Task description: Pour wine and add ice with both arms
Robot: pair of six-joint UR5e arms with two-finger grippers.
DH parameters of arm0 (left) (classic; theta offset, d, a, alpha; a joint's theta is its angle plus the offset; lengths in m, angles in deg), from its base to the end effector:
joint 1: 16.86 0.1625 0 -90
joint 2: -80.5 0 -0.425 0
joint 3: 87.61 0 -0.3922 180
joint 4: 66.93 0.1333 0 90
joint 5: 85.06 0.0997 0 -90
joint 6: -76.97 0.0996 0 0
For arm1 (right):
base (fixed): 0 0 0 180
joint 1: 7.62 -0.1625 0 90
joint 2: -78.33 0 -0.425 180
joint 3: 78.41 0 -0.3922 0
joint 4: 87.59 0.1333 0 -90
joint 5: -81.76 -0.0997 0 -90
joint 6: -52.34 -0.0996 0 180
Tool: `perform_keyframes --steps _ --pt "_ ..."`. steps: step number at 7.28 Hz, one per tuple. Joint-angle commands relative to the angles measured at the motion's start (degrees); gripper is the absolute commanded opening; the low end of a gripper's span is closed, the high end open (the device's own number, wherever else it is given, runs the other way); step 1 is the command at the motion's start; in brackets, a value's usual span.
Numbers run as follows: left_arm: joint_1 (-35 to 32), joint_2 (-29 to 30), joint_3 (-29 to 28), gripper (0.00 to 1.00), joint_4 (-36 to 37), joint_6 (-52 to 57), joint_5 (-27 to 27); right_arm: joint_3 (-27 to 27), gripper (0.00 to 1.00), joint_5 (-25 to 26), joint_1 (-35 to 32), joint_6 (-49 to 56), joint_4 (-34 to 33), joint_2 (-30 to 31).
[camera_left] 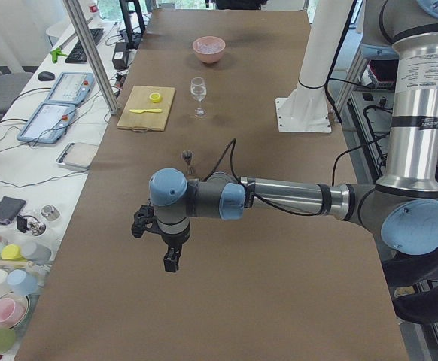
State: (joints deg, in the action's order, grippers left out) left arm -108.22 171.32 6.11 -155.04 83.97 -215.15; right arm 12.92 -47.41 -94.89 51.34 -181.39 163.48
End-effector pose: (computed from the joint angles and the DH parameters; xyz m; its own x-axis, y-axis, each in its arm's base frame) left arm -0.0810 -0.4984 0.6279 0.7627 0.1332 -0.6329 -0.0698 0.9898 0.1243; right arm 0.0451 -0.5314 0.6168 0.7739 -0.0457 0.6317 0.0341 0.9990 0.0305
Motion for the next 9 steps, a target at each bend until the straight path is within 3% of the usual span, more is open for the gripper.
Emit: perform_keyframes --steps 1,3,5,9 --pt "0.0 0.1 0.1 0.98 0.0 -0.1 -0.1 0.1 1.0 0.1 0.0 0.0 0.0 0.1" --pt "0.0 0.2 0.1 0.98 0.0 -0.1 -0.1 0.3 1.0 0.7 0.0 0.0 0.0 0.2" --pt "0.0 0.1 0.5 0.98 0.1 -0.1 0.4 0.7 1.0 5.1 0.0 0.2 0.0 0.4" --pt "0.0 0.2 0.8 0.98 0.1 0.3 0.5 1.3 1.0 4.4 0.1 0.2 0.1 -0.5"
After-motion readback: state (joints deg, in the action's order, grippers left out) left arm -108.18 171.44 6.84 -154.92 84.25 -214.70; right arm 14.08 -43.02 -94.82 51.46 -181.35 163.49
